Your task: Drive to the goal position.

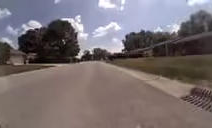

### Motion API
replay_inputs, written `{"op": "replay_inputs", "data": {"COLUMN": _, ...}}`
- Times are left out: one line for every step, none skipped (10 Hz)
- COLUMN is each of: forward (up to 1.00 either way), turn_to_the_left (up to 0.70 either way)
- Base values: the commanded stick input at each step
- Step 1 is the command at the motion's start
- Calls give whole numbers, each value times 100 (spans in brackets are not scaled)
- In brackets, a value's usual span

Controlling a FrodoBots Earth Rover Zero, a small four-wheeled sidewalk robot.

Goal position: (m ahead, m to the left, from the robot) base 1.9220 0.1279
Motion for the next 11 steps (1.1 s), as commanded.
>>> {"op": "replay_inputs", "data": {"forward": 70, "turn_to_the_left": 0}}
{"op": "replay_inputs", "data": {"forward": 70, "turn_to_the_left": 0}}
{"op": "replay_inputs", "data": {"forward": 70, "turn_to_the_left": 0}}
{"op": "replay_inputs", "data": {"forward": 70, "turn_to_the_left": 0}}
{"op": "replay_inputs", "data": {"forward": 70, "turn_to_the_left": 0}}
{"op": "replay_inputs", "data": {"forward": 70, "turn_to_the_left": 0}}
{"op": "replay_inputs", "data": {"forward": 70, "turn_to_the_left": -20}}
{"op": "replay_inputs", "data": {"forward": 70, "turn_to_the_left": -35}}
{"op": "replay_inputs", "data": {"forward": 70, "turn_to_the_left": -35}}
{"op": "replay_inputs", "data": {"forward": 70, "turn_to_the_left": -35}}
{"op": "replay_inputs", "data": {"forward": 70, "turn_to_the_left": 0}}
